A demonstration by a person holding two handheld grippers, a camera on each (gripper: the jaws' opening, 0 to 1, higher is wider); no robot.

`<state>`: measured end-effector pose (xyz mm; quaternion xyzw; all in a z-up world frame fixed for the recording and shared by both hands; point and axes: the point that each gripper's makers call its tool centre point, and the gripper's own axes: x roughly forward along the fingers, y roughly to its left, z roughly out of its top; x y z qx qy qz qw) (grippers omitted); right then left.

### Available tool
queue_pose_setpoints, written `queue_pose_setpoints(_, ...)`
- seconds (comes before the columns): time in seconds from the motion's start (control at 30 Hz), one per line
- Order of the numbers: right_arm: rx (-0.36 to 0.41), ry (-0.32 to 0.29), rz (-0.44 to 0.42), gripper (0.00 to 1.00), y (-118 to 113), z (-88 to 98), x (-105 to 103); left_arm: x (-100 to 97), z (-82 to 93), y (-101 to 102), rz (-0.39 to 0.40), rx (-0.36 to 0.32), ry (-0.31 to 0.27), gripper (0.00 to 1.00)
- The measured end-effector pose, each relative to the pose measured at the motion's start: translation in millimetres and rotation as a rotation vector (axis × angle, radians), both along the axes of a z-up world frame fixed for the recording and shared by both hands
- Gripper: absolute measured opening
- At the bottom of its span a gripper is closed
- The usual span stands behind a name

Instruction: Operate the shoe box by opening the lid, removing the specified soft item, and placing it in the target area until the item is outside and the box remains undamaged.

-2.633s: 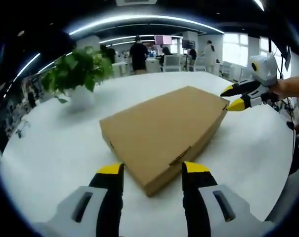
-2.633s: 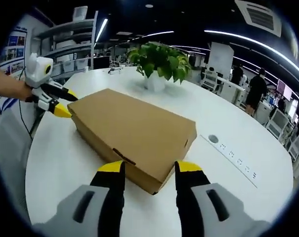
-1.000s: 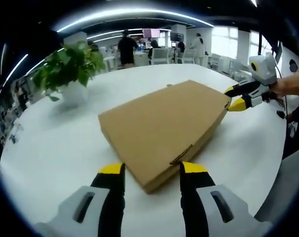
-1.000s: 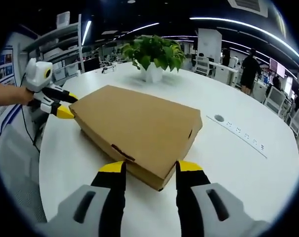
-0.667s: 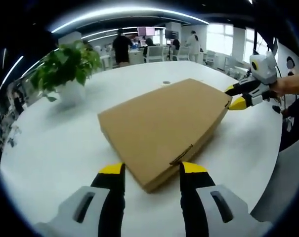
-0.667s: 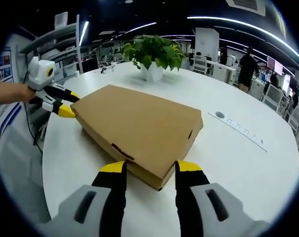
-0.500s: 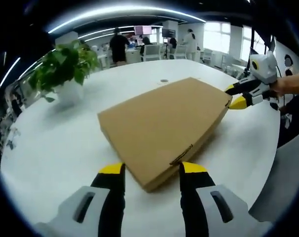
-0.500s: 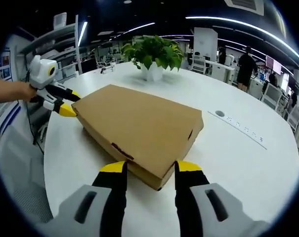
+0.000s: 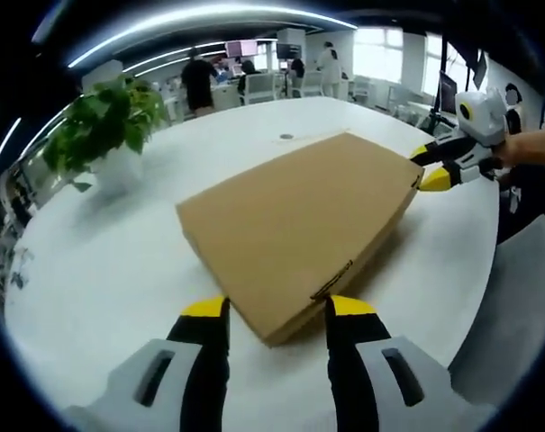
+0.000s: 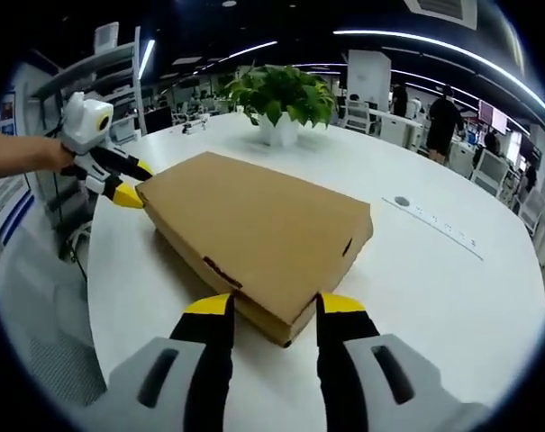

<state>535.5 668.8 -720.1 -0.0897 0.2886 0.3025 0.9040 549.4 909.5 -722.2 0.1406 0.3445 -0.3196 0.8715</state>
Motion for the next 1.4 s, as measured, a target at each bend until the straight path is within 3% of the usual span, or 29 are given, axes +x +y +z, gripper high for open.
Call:
queue_pose_setpoints(0.43, -0.023, -0.01, 0.009, 0.29, 13.3, -0.6, -28.0, -12.9, -0.2, 14.8, -0.06, 0.012, 0.014, 0.41)
queue_pose_setpoints(1.03, -0.001, -0.004, 0.008, 0.27, 37.9, -0.6, -68.8, -35.4, 0.2, 37.9, -0.13, 0.041, 0.048, 0.41)
queue_pose_setpoints(1.4, 0.014, 0.006, 0.0, 0.28, 47.2, -0.2, -83.4, -53.8, 2.1, 46.2, -0.159, 0.062, 0.061, 0.4)
